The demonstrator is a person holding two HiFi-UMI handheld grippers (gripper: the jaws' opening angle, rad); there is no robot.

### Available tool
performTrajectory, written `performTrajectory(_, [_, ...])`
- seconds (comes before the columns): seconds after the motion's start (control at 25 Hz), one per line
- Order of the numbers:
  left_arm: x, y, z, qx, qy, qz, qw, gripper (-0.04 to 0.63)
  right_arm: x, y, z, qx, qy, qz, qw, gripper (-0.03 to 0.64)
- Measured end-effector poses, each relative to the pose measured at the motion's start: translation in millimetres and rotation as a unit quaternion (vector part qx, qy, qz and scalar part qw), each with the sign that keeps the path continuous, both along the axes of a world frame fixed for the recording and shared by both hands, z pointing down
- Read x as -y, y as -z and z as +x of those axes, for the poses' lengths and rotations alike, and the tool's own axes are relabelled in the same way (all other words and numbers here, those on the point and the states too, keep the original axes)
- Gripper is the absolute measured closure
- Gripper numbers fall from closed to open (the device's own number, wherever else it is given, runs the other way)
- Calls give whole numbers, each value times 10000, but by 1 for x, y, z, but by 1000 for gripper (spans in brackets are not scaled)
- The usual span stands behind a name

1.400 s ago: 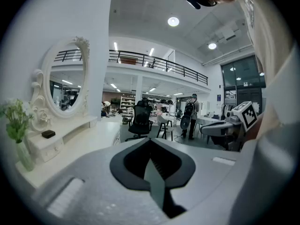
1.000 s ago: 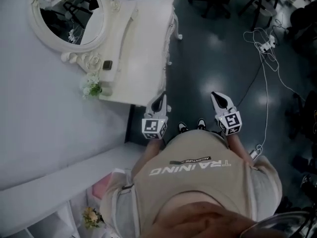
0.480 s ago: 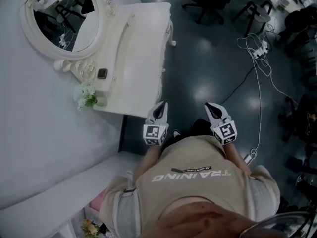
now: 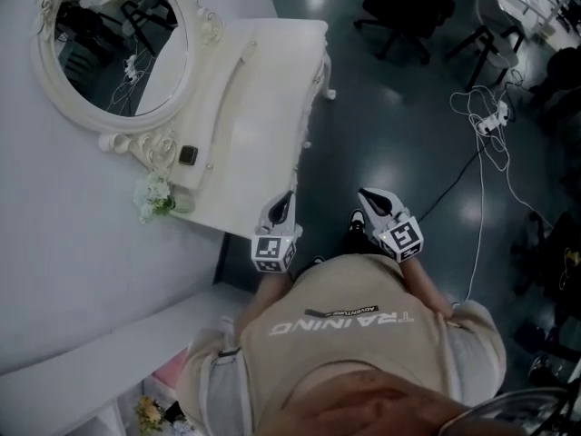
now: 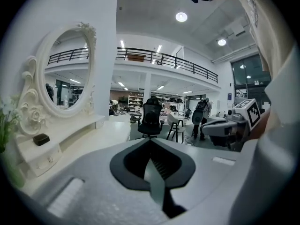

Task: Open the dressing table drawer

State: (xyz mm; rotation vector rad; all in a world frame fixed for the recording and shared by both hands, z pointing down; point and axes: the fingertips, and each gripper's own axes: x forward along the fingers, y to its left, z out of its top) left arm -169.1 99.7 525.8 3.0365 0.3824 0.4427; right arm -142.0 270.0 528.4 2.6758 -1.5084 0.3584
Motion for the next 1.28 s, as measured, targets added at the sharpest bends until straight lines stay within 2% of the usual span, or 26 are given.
performTrajectory(0.2, [-10, -3, 61, -26, 387, 216, 9990, 588, -10, -3, 65, -103, 309, 128, 9994, 614])
performTrajectory(0.36, [-13, 1, 94, -48, 748, 256, 9969, 588, -20, -15, 112, -15, 490, 96, 9988, 614])
performTrajectory(0.52, [-18, -5, 117, 54, 1030, 185, 9945, 588, -21, -26, 150, 10, 773, 1, 9970, 614])
performTrajectory(0.76, [-4, -15, 135, 179, 1414, 153, 9897, 588, 11, -32, 178, 61, 1324, 21, 9912, 614])
performTrajectory(1.04, [64, -32, 137, 275, 1961, 122, 9801, 588, 90, -22, 193, 93, 1945, -49, 9809, 614])
performTrajectory(1.28, [147, -41, 135, 258, 2762, -2, 9608, 588, 156, -16, 210, -47, 2510, -318, 9675, 614])
